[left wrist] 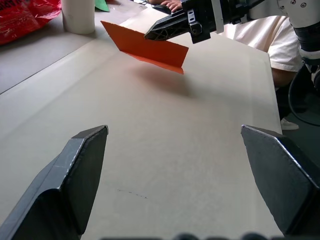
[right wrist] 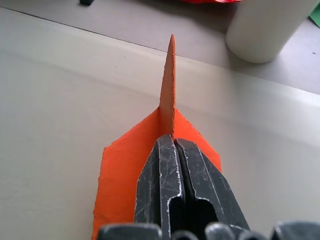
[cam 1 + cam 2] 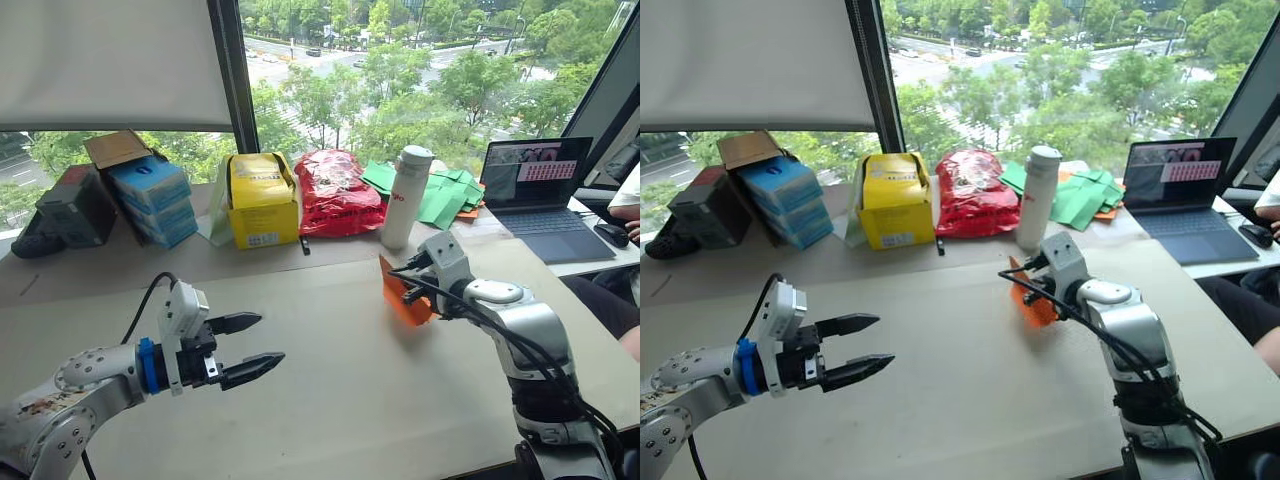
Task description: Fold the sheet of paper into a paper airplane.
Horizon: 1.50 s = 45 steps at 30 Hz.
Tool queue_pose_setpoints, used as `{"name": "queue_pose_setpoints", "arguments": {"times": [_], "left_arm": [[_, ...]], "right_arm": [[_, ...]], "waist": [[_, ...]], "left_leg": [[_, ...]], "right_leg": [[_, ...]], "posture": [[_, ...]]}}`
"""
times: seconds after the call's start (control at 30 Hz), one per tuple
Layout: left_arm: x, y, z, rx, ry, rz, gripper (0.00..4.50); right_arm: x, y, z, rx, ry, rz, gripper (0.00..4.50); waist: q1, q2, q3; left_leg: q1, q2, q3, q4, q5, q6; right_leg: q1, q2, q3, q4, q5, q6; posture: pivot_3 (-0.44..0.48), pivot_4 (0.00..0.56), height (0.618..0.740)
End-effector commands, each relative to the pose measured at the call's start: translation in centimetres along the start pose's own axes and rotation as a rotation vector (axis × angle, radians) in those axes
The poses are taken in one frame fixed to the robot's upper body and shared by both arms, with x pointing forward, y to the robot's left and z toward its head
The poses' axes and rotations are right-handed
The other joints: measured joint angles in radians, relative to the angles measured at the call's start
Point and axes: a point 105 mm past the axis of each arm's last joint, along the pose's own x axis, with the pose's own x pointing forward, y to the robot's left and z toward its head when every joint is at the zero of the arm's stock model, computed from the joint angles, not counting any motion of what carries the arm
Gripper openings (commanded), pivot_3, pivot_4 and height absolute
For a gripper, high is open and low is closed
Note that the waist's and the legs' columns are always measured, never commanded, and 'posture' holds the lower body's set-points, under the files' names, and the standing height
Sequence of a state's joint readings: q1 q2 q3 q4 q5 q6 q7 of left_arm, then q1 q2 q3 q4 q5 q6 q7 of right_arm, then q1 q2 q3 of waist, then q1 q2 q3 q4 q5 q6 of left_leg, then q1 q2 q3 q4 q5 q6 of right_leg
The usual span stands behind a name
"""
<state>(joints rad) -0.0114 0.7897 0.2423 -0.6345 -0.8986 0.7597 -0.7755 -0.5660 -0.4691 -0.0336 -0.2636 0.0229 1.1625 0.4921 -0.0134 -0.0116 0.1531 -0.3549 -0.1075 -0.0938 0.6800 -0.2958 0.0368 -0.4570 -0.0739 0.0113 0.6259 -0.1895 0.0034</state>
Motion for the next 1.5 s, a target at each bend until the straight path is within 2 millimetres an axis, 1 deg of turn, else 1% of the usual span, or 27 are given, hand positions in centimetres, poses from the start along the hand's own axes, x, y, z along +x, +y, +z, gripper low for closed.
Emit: {"name": "queue_pose_setpoints", "arguments": {"times": [0.03,0.13,0.23,0.43,0.53,0.7,0.77,0.8,0.83,0.87,0.9,0.93,0.97,1.0,1.03,1.07,1.1,1.13,1.2,1.23,1.3,1.4,1.43,1.5], "left_arm": [[0.9,-1.1,0.7,0.092,0.01,-0.053,4.5],[1.2,-1.5,1.0,0.106,0.006,-0.069,4.5],[1.3,-1.6,1.2,0.108,0.0,-0.075,4.5],[1.2,-1.9,0.6,0.094,0.014,-0.093,4.5],[1.2,-1.6,0.2,0.087,0.018,-0.093,4.5],[1.1,-1.2,-0.2,0.082,0.014,-0.092,4.5],[0.9,-1.0,-0.6,0.078,0.014,-0.086,4.5],[0.8,-0.8,-0.8,0.076,0.013,-0.079,4.5],[0.6,-0.6,-0.9,0.075,0.011,-0.068,4.5],[0.4,-0.3,-1.1,0.072,0.007,-0.048,4.5],[0.2,0.1,-1.2,0.069,0.001,-0.027,4.5],[0.0,0.5,-1.3,0.067,-0.004,-0.005,4.5],[-0.3,1.5,-1.4,0.063,-0.024,0.054,4.5],[-0.8,2.7,-1.5,0.052,-0.055,0.131,4.5],[-1.2,3.5,-1.6,0.044,-0.076,0.184,4.5],[-1.5,4.2,-1.7,0.042,-0.095,0.238,4.5],[-2.1,5.3,-2.0,0.055,-0.115,0.32,4.5],[-2.9,6.5,-2.3,0.052,-0.152,0.428,4.5],[-4.2,7.8,-2.8,0.055,-0.204,0.558,4.5],[-4.7,8.3,-3.0,0.069,-0.217,0.607,4.5],[-5.2,8.9,-3.5,0.092,-0.217,0.679,4.5],[-5.3,9.1,-4.7,0.079,-0.22,0.729,4.5],[-5.2,9.0,-4.9,0.079,-0.22,0.729,4.5],[-5.1,8.9,-5.2,0.078,-0.218,0.73,4.5]], "right_arm": [[-0.9,-3.3,-0.4,0.036,0.012,-0.202,0.02],[-1.0,-4.1,-0.8,0.054,0.019,-0.264,0.02],[-1.0,-4.2,-1.1,0.06,0.024,-0.288,0.02],[-0.8,-4.2,-1.5,0.065,0.033,-0.287,0.02],[-0.9,-4.3,-1.2,0.07,0.018,-0.289,0.86],[-1.4,-4.7,-0.2,0.082,-0.033,-0.295,2.6],[-1.8,-4.6,1.8,0.101,-0.124,-0.271,3.3],[-2.0,-4.3,2.9,0.106,-0.179,-0.248,3.71],[-2.2,-3.9,4.0,0.1,-0.235,-0.213,4.0],[-2.4,-3.1,5.2,0.083,-0.298,-0.164,4.34],[-2.6,-2.1,6.1,0.062,-0.351,-0.108,4.48],[-2.8,-1.0,6.6,0.041,-0.387,-0.045,4.48],[-3.2,1.3,7.2,0.0,-0.451,0.081,4.48],[-3.9,3.9,7.3,-0.015,-0.507,0.234,4.48],[-4.5,5.6,7.3,-0.022,-0.546,0.336,4.48],[-5.0,6.7,7.1,-0.014,-0.572,0.408,4.48],[-5.3,8.1,6.5,-0.017,-0.578,0.486,4.48],[-5.5,9.7,5.3,-0.022,-0.567,0.577,4.48],[-5.2,11.2,3.1,-0.071,-0.532,0.632,4.48],[-4.9,11.5,2.0,-0.082,-0.511,0.646,4.48],[-4.2,11.6,0.7,-0.088,-0.489,0.643,4.48],[-2.8,11.4,-2.0,-0.101,-0.438,0.613,4.48],[-2.6,11.3,-2.3,-0.11,-0.437,0.607,4.48],[-2.2,11.1,-2.3,-0.108,-0.459,0.581,4.48]], "waist": [[0.0,0.0,0.0],[0.001,0.0,0.0],[0.001,0.0,0.0],[0.001,0.0,0.0],[0.001,0.0,0.0],[0.001,0.0,0.0],[0.001,0.0,0.0],[0.0,0.0,0.0],[-0.002,0.0,0.0],[-0.002,0.0,0.0],[-0.002,0.0,0.0],[-0.002,0.0,0.0],[-0.001,0.0,0.0],[-0.001,0.0,0.0],[-0.001,0.0,0.0],[0.0,0.0,0.0],[0.0,0.0,0.0],[0.001,0.0,0.0],[0.005,0.0,0.0],[0.005,-0.001,0.0],[0.007,-0.001,0.0],[0.011,-0.002,-0.001],[0.011,-0.002,-0.001],[0.011,-0.002,-0.001]], "left_leg": [[0.0,0.0,0.001,0.0,0.0,0.0],[0.0,0.0,0.002,0.0,0.0,0.0],[0.0,0.0,0.002,0.0,0.0,0.0],[0.0,0.0,0.003,0.0,0.0,0.0],[0.0,0.0,0.003,0.0,0.0,0.0],[0.0,0.0,0.003,0.0,0.0,0.001],[0.0,0.0,0.003,0.0,0.0,0.001],[0.0,0.0,0.003,0.0,0.0,0.001],[0.0,0.0,0.004,0.0,0.0,0.001],[0.0,0.001,0.004,0.0,0.0,0.001],[0.001,0.001,0.005,0.0,0.0,0.001],[0.001,0.001,0.005,0.0,0.0,0.001],[0.001,0.002,0.005,0.0,0.0,0.001],[0.001,0.002,0.005,0.0,0.0,0.001],[0.001,0.002,0.005,0.0,0.0,0.001],[0.001,0.002,0.005,0.0,0.0,0.001],[0.001,0.003,0.005,0.0,-0.001,0.002],[0.001,0.002,0.005,0.0,-0.001,0.002],[0.001,0.002,0.005,0.001,-0.002,0.003],[0.001,0.002,0.005,0.001,-0.002,0.004],[0.001,0.0,0.006,0.003,-0.002,0.004],[0.002,0.0,0.009,0.003,-0.002,0.004],[0.003,0.0,0.009,0.003,-0.002,0.005],[0.003,0.001,0.01,0.003,-0.002,0.004]], "right_leg": [[0.0,0.0,0.0,0.0,0.0,0.0],[0.0,0.0,0.001,0.0,0.0,0.0],[0.0,0.0,0.001,0.0,0.0,0.0],[0.0,0.0,0.001,0.0,0.0,0.0],[0.0,0.0,0.001,0.0,0.0,0.0],[0.0,0.0,0.001,0.0,0.0,0.0],[0.0,0.0,0.001,0.0,0.0,0.0],[0.0,0.0,0.001,0.0,0.0,0.0],[0.0,0.0,0.002,0.0,0.0,0.0],[0.0,0.001,0.002,0.0,0.0,0.0],[0.0,0.001,0.002,0.0,0.0,0.0],[0.0,0.001,0.002,0.0,0.0,0.0],[0.0,0.001,0.002,0.0,0.0,0.0],[0.0,0.002,0.002,0.0,0.0,0.0],[0.0,0.002,0.002,0.0,0.0,0.0],[0.001,0.002,0.002,-0.001,0.0,0.0],[0.001,0.002,0.002,-0.001,0.0,0.0],[0.001,0.002,0.002,-0.001,0.0,0.0],[0.002,0.001,0.002,-0.001,0.0,0.0],[0.002,0.001,0.001,-0.002,0.0,0.0],[0.001,0.0,0.002,-0.002,0.001,0.001],[0.002,0.0,0.002,-0.001,0.001,0.002],[0.003,0.0,0.002,-0.001,0.001,0.002],[0.002,0.0,0.002,0.0,0.001,0.002]], "posture": [[0.0,0.15,0.738],[0.0,0.15,0.738],[0.0,0.15,0.738],[0.0,0.15,0.738],[0.0,0.15,0.738],[0.0,0.15,0.738],[0.0,0.15,0.738],[0.0,0.15,0.738],[0.0,0.15,0.738],[0.0,0.15,0.738],[0.0,0.15,0.738],[0.0,0.15,0.738],[0.0,0.15,0.738],[0.0,0.15,0.738],[0.0,0.15,0.738],[0.0,0.15,0.738],[0.0,0.15,0.738],[0.0,0.15,0.738],[0.0,0.15,0.738],[0.0,0.15,0.738],[0.0,0.15,0.738],[0.0,0.15,0.738],[0.0,0.15,0.738],[0.0,0.15,0.738]]}}
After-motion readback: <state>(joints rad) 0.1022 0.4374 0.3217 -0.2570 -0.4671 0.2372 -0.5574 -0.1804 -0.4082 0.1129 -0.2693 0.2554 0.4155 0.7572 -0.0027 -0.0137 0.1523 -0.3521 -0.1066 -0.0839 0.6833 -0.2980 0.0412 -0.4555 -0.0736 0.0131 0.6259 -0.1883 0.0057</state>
